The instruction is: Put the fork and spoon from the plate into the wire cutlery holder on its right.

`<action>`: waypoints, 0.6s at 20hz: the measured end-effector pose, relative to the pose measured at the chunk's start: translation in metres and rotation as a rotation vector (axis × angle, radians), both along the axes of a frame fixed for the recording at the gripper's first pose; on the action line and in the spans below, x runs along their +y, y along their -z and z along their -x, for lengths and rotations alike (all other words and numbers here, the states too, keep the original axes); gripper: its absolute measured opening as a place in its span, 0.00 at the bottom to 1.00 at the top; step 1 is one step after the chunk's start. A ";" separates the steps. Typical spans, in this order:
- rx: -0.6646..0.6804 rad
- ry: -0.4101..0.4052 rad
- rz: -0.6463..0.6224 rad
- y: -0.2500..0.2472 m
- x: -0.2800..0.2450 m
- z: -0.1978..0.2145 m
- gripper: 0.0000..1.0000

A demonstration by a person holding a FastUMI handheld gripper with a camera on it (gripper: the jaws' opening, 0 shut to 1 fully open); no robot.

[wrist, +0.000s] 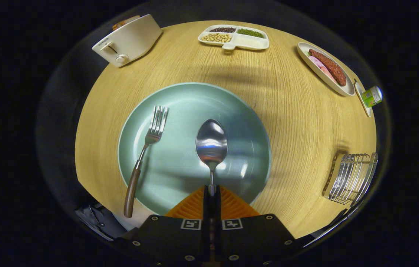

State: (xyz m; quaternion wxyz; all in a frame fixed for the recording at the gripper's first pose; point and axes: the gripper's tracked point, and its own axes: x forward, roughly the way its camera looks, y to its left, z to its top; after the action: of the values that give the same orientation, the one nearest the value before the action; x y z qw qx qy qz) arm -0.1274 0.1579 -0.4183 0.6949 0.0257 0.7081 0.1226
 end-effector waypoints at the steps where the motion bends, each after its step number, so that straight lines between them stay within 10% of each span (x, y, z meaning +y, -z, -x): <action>1: -0.013 0.007 -0.009 -0.004 0.000 -0.002 0.06; 12: -0.175 0.171 -0.116 -0.064 -0.029 -0.021 0.06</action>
State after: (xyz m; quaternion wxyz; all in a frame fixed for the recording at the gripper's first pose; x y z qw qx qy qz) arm -0.1069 0.1293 -0.3546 0.7594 0.1155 0.6315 0.1055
